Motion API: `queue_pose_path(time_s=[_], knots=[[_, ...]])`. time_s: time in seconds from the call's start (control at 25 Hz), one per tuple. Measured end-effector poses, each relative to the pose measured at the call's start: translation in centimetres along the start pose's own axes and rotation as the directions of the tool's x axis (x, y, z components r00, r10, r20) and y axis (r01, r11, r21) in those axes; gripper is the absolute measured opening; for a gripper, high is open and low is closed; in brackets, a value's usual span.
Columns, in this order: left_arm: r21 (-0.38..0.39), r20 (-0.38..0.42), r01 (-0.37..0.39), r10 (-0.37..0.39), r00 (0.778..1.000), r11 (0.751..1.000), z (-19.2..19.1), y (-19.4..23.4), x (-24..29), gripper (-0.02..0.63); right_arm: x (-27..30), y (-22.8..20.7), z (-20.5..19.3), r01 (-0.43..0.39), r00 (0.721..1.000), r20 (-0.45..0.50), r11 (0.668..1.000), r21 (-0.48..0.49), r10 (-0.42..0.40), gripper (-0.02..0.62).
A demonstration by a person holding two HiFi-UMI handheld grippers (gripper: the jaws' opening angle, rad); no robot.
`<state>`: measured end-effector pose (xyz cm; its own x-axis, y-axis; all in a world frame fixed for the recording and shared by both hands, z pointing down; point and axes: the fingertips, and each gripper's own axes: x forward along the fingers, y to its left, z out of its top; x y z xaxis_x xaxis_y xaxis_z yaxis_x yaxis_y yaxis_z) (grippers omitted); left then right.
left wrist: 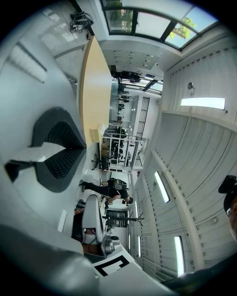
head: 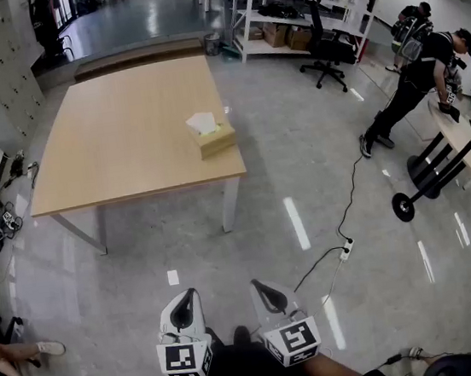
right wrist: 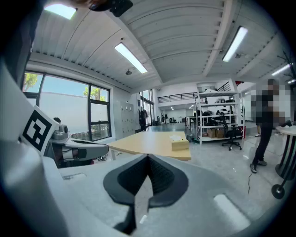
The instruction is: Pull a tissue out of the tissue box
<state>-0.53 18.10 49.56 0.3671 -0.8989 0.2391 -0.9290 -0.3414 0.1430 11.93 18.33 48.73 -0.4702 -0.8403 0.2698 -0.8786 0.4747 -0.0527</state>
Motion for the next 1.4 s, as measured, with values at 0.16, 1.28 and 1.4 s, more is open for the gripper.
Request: queue_pose_path(time_s=[0.16,1.28,1.4], knots=[[-0.007,-0.013,0.0,0.0,1.0,1.0,-0.4,1.1,0.3,0.018,0.9,0.1,-0.3,0.01,1.0,-0.014,1.0,0.007,-0.01,-0.012],[0.003,-0.007,0.134,-0.134,0.991,0.991,4.7,13.5,8.0,0.018,12.9,2.2,3.3,0.198,0.979,-0.063,0.98,0.033,-0.196,-0.009],[-0.003,-0.003,0.114,-0.114,0.993,0.993,4.9,14.8,8.1,0.018,13.7,2.2,3.4,0.201,0.978,-0.071,0.979,0.037,-0.198,-0.009]])
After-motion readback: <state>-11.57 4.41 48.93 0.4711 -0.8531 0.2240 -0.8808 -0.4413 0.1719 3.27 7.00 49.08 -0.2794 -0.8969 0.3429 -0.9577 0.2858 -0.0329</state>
